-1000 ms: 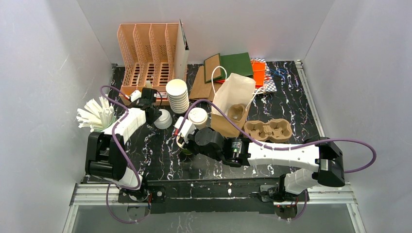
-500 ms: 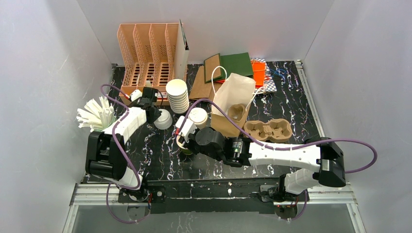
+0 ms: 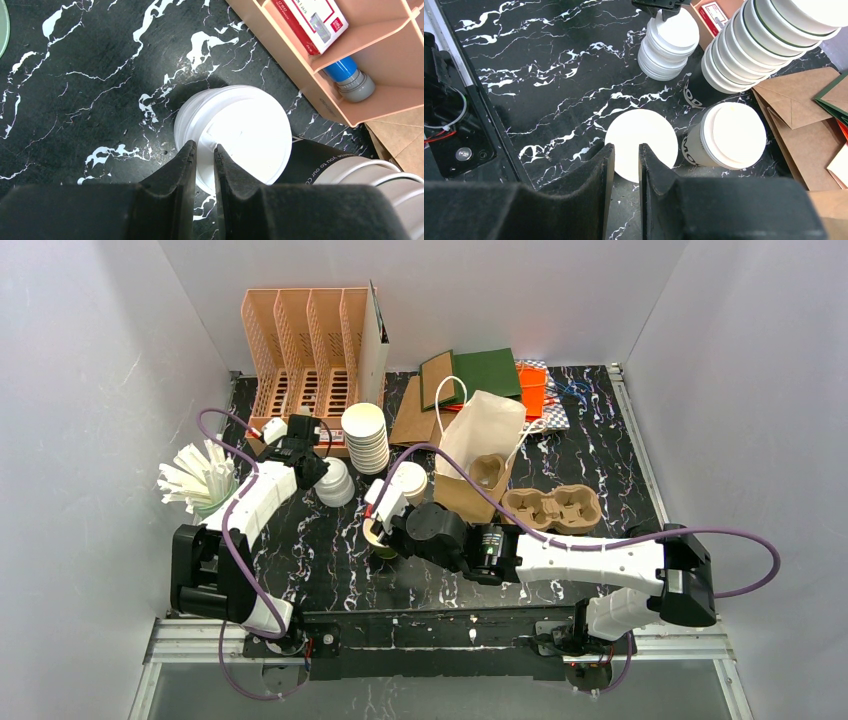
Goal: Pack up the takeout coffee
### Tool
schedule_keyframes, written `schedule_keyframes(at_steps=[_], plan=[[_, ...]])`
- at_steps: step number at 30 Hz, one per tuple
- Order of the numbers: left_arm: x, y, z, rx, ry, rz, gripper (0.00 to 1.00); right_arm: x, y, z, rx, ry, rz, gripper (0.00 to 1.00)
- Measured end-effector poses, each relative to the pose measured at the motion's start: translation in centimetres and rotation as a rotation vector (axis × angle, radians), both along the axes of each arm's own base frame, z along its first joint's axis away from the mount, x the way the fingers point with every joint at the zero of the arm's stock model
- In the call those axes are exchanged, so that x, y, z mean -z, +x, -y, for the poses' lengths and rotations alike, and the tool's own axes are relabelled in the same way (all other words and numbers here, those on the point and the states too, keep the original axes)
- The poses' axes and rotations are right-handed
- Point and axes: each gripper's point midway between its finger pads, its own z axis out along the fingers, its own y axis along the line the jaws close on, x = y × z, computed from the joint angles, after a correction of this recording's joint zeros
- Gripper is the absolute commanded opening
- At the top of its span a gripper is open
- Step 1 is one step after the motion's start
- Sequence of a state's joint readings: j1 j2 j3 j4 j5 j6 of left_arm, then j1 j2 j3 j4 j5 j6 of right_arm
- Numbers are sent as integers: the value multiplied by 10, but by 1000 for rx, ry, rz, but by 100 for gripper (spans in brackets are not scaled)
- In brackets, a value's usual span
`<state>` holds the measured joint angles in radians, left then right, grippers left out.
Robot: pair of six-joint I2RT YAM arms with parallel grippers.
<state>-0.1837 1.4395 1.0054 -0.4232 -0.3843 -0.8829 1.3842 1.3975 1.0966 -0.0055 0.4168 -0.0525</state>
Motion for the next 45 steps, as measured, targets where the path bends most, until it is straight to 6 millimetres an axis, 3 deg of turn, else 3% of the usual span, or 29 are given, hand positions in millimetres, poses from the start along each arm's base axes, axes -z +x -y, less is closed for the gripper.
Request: schedule_keyframes(at_steps=[6,11,15,18,25,35,45], plan=[[1,-1,2,5,-10,-5,12,0,0,0,0,0,0,32],[1,-1,3,4,-17,-4,12,-2,1,-4,0,16,2,22],[1,-1,4,3,-22,-5,12,1,4,-23,1,62,11,12],[2,-4,3,0,-27,-18,13,20,8,-42,2,55,6,1],[-5,-7,-1,-12,-56,-26,13,53,27,-71,24,62,-19,1],[-19,-2,-6,-16,-140,-16,14,59,75,-89,78,170,42,1],[-26,-7,-1,-2,-208,-12,14,74,101,-100,71,191,128,1]])
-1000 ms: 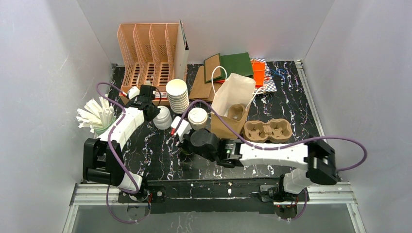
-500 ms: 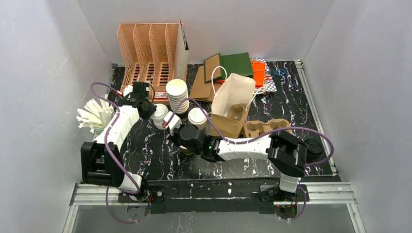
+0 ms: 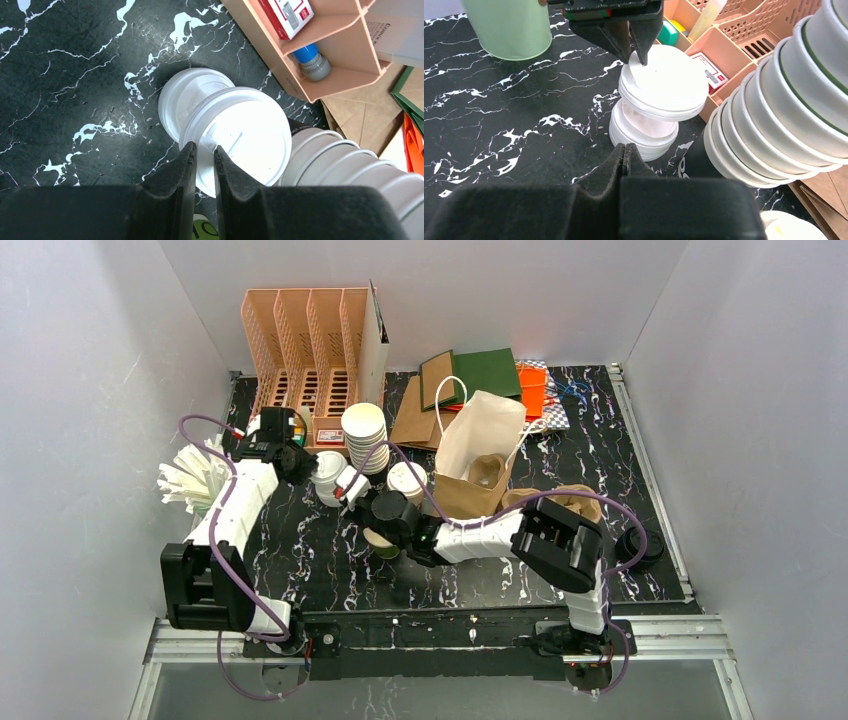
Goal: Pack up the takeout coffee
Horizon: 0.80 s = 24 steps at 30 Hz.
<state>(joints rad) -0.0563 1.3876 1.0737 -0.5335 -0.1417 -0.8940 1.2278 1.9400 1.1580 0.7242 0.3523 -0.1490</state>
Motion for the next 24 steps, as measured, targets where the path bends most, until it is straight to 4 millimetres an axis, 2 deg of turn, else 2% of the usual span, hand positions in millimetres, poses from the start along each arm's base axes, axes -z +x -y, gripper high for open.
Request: schedule_keyframes(at_steps=[8,17,24], plan=[[-16,-7,5,16,-28,34,14,-2,8,-11,-1,13,55,1],[-17,-22,8,31,-45,30,14,-7,17,-16,12,30,81,1],[-19,-24,9,37,-54,30,15,6,25,-15,26,9,86,1]])
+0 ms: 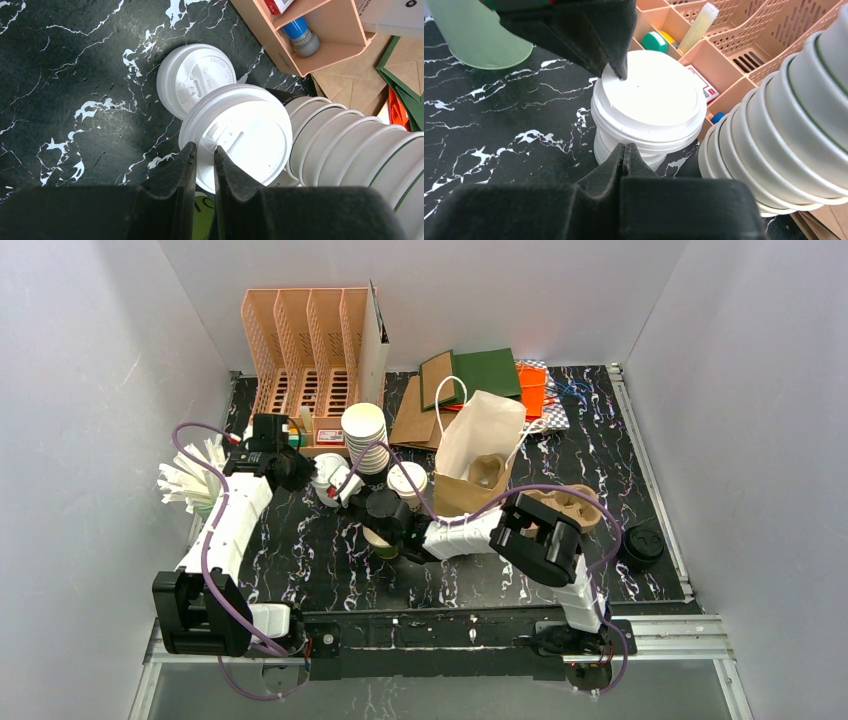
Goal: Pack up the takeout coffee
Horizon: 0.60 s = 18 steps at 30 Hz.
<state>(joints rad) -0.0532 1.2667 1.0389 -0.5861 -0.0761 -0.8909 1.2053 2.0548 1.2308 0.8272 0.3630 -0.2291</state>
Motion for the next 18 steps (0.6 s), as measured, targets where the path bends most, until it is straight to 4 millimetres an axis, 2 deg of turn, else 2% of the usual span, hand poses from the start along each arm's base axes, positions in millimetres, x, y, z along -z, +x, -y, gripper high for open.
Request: schedule_keyframes(at_steps=[6,18], plan=[[0,-1,-1,-3,0,-3,15,17,4,0,8,-30,-4,1],[3,1,-5,-10,16,-14,14,11,11,2,27,-17,1,1]])
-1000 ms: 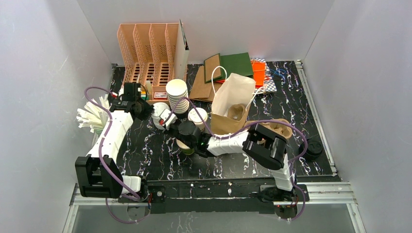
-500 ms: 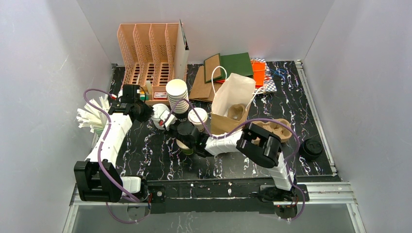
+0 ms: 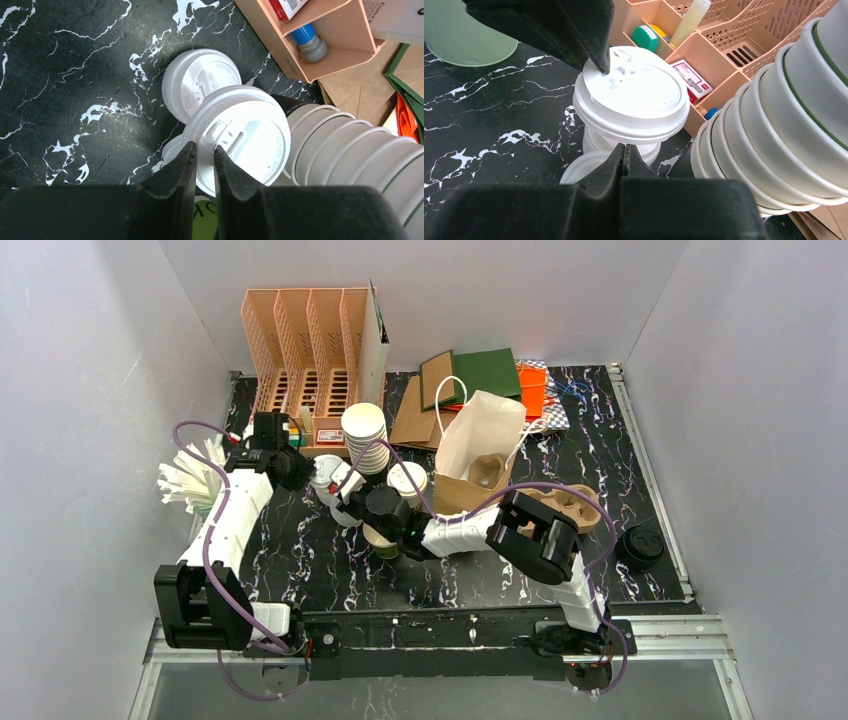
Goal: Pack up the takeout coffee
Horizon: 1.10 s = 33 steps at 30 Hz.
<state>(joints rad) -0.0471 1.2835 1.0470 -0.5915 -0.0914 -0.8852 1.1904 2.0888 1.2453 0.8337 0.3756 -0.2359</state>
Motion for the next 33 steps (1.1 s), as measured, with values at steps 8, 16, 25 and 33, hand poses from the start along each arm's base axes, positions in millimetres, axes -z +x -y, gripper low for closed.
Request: schedule_keyframes(at_steps=[8,16,25,33], plan=[[5,5,-6,-3,36,-11,15,-23,-14,10,-44,14,-31,1],[-17,-4,-8,46,70,62,15,-107,-44,30,-135,134,-96,1],[-42,-42,20,258,11,191,14,-91,-75,66,-185,-25,-300,1],[-53,-70,63,433,-37,251,13,-85,-87,110,-137,-117,-517,1]])
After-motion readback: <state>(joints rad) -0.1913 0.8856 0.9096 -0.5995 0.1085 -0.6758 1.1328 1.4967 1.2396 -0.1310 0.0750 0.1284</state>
